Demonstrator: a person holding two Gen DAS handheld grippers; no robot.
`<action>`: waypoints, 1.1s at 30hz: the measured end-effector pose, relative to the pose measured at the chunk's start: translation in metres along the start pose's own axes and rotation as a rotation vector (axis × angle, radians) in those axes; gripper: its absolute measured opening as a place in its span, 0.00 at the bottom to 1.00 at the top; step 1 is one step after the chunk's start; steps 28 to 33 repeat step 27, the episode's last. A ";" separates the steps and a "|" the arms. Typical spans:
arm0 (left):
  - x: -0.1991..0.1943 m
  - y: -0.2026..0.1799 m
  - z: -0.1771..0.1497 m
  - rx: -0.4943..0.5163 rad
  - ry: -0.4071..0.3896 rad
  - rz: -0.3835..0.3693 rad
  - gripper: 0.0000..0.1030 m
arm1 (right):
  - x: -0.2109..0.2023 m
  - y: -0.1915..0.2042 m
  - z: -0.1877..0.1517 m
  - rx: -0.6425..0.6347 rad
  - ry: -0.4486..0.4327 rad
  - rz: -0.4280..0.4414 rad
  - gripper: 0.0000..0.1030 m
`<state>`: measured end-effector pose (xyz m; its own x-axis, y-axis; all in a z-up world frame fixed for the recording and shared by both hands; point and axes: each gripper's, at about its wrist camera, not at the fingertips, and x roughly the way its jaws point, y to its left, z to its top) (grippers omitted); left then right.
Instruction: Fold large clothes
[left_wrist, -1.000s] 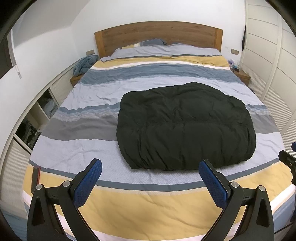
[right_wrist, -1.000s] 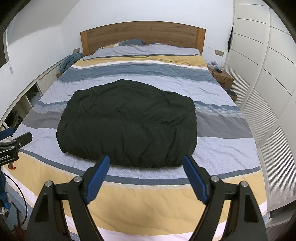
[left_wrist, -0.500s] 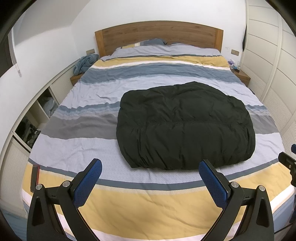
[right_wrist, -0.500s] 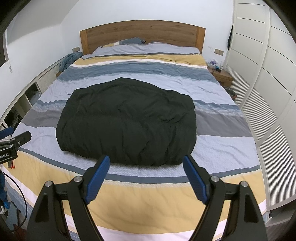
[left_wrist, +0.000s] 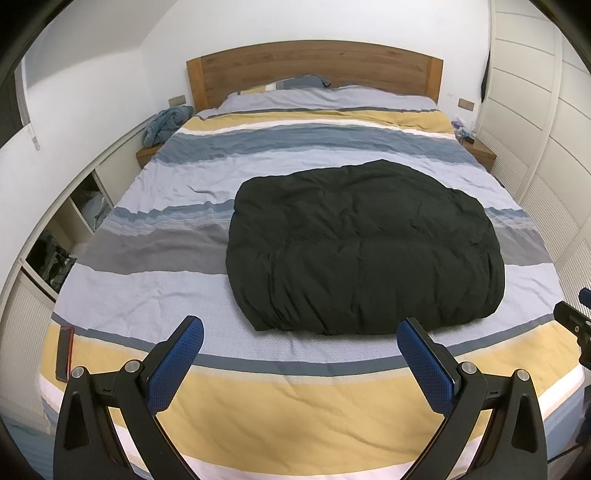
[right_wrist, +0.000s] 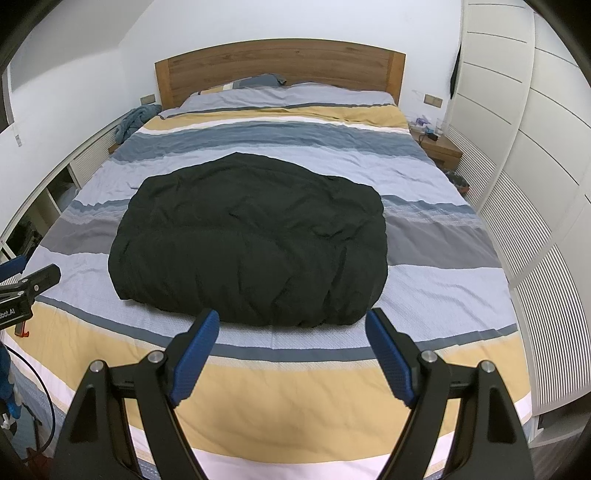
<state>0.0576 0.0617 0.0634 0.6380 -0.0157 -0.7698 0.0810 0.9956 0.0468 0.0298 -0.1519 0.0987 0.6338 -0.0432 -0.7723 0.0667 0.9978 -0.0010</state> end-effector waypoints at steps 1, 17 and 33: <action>0.000 0.000 0.000 -0.005 0.002 -0.003 1.00 | 0.000 -0.001 -0.001 0.002 0.000 -0.001 0.79; 0.000 0.000 -0.005 -0.006 0.001 -0.005 1.00 | -0.002 -0.011 -0.001 0.017 -0.002 -0.009 0.79; 0.000 -0.003 -0.008 0.012 -0.006 0.007 1.00 | -0.004 -0.013 0.000 0.026 -0.006 -0.013 0.79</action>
